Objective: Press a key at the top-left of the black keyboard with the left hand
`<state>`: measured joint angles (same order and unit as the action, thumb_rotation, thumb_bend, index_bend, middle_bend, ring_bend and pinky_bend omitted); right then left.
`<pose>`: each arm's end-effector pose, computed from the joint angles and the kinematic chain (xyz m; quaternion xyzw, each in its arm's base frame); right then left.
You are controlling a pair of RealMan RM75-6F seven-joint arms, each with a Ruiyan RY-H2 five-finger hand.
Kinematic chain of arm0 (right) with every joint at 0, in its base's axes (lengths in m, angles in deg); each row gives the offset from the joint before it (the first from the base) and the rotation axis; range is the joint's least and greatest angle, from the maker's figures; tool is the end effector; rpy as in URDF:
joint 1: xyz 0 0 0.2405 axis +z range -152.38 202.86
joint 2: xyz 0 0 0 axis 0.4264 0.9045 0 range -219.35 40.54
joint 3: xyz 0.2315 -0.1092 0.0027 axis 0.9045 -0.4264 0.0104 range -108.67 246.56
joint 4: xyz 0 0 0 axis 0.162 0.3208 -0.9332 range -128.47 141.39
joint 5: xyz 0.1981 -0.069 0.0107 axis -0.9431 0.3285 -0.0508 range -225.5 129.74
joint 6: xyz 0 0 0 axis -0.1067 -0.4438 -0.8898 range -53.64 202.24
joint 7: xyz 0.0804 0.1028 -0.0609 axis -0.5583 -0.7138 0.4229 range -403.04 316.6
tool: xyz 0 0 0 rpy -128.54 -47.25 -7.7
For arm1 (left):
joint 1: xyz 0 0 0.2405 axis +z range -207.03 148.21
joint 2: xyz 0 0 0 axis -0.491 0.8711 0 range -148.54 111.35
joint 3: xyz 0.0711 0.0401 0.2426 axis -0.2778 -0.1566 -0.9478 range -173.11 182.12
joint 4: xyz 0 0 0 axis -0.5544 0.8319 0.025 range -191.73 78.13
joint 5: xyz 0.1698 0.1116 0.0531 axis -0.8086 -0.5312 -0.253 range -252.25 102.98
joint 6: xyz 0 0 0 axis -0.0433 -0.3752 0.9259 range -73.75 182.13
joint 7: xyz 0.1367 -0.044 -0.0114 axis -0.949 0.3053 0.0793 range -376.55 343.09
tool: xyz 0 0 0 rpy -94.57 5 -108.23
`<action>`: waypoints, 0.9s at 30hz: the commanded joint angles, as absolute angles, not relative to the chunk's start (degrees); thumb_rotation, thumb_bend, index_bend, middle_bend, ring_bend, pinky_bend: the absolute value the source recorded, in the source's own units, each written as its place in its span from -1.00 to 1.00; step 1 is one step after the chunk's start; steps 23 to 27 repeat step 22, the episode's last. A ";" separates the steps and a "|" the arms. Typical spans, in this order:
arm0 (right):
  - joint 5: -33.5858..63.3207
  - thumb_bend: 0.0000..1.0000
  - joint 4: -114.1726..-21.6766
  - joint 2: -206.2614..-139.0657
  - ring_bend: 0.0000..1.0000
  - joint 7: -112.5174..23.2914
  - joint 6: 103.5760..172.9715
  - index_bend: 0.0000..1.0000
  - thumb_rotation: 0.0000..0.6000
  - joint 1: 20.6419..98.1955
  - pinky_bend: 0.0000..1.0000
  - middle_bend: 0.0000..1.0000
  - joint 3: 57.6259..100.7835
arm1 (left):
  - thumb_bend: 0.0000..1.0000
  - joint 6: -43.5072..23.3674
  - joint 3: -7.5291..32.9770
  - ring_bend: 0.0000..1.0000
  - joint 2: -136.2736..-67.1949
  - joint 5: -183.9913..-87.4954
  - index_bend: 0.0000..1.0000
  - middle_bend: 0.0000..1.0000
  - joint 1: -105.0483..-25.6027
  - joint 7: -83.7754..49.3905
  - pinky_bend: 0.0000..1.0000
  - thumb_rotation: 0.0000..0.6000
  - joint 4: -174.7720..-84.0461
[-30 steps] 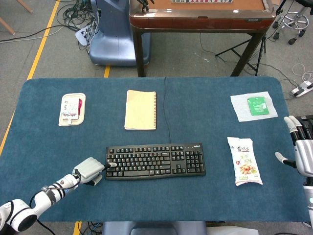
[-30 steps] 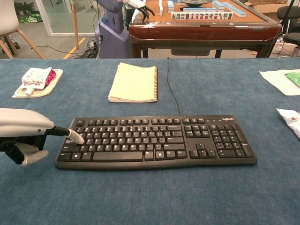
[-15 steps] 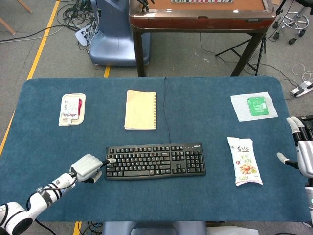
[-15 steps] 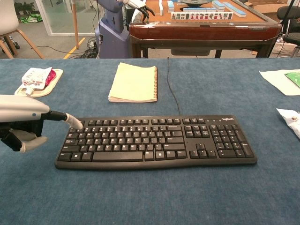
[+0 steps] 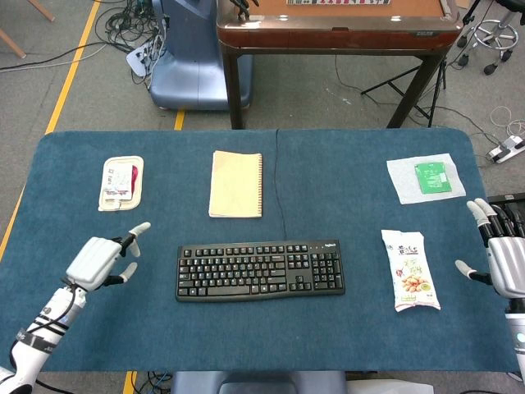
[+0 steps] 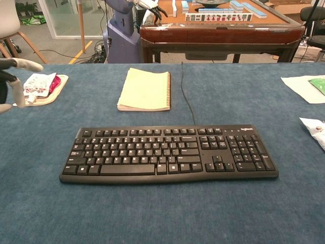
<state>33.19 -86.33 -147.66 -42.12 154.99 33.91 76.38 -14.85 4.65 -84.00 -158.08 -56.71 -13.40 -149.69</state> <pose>-0.3099 -0.2188 0.1987 0.5964 -0.3519 0.3700 0.6193 -0.2437 0.2770 0.1100 -0.7047 -0.3857 -0.3989 0.4420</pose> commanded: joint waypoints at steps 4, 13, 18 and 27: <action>36.04 -0.95 -85.92 -147.00 -0.87 -44.58 153.81 -1.00 1.00 34.77 -0.93 -0.93 75.28 | -0.55 -24.12 5.63 -0.73 -85.08 -155.18 -0.91 -0.77 -49.35 -14.98 -0.60 -0.06 -147.47; 37.56 -0.95 -85.35 -147.39 -0.87 -46.30 154.21 -1.00 1.00 34.92 -0.93 -0.93 74.71 | -0.56 -30.09 4.16 -0.77 -83.33 -153.95 -0.93 -0.83 -42.43 -17.55 -0.79 -0.29 -150.79; 37.91 -0.95 -85.10 -147.90 -0.87 -46.64 154.91 -1.00 1.00 34.76 -0.93 -0.93 74.64 | -0.56 -32.56 4.03 -0.77 -83.23 -154.41 -0.93 -0.83 -39.99 -18.35 -0.79 -0.25 -152.70; 37.79 -0.95 -84.67 -148.07 -0.87 -47.13 154.76 -1.00 1.00 34.86 -0.93 -0.93 74.62 | -0.56 -32.91 4.21 -0.77 -83.44 -155.03 -0.93 -0.83 -39.19 -18.88 -0.79 -0.20 -153.01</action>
